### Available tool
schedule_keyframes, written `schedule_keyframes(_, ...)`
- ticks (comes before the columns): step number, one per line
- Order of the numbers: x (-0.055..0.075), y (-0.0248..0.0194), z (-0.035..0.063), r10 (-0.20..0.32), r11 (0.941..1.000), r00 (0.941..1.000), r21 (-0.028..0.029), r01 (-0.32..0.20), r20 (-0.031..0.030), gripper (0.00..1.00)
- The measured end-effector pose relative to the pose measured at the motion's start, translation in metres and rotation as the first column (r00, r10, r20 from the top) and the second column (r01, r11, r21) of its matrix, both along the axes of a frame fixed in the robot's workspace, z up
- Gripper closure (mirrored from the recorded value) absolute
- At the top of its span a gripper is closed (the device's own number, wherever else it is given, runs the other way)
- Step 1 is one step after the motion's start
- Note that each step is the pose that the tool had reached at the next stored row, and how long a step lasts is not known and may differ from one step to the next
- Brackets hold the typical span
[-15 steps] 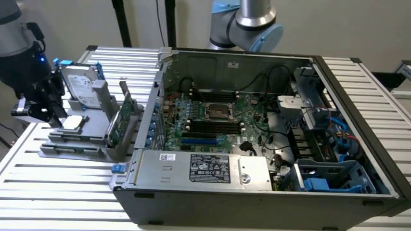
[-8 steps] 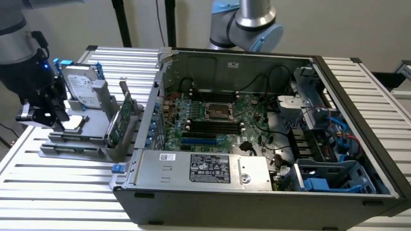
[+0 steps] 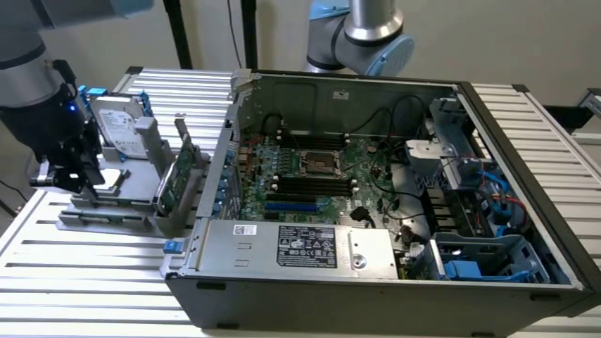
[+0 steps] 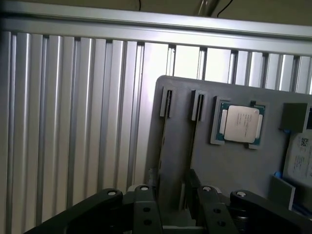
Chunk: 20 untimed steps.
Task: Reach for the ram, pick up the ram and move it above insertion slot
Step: 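Pick up the ram and move it above insertion slot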
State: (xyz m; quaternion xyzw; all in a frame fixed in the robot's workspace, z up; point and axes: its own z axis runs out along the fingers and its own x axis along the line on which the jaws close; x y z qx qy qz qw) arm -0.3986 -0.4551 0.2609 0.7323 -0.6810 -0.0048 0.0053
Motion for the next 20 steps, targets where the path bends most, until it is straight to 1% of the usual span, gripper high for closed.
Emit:
schedule_keyframes(7, 0.001, -0.0038, -0.0126, -0.003, 1.0000, 1.0000, 0.0005, 0.003, 0.0000, 0.64)
schedule_keyframes(12, 0.002, -0.0072, -0.0217, -0.008, 1.0000, 1.0000, 0.0012, 0.008, 0.0000, 0.64)
schedule_keyframes(17, 0.003, -0.0115, -0.0309, -0.015, 0.9999, 0.9999, 0.0013, 0.015, 0.0000, 0.64)
schedule_keyframes(20, 0.004, -0.0130, -0.0362, -0.021, 0.9998, 0.9998, 0.0016, 0.021, -0.0001, 0.64)
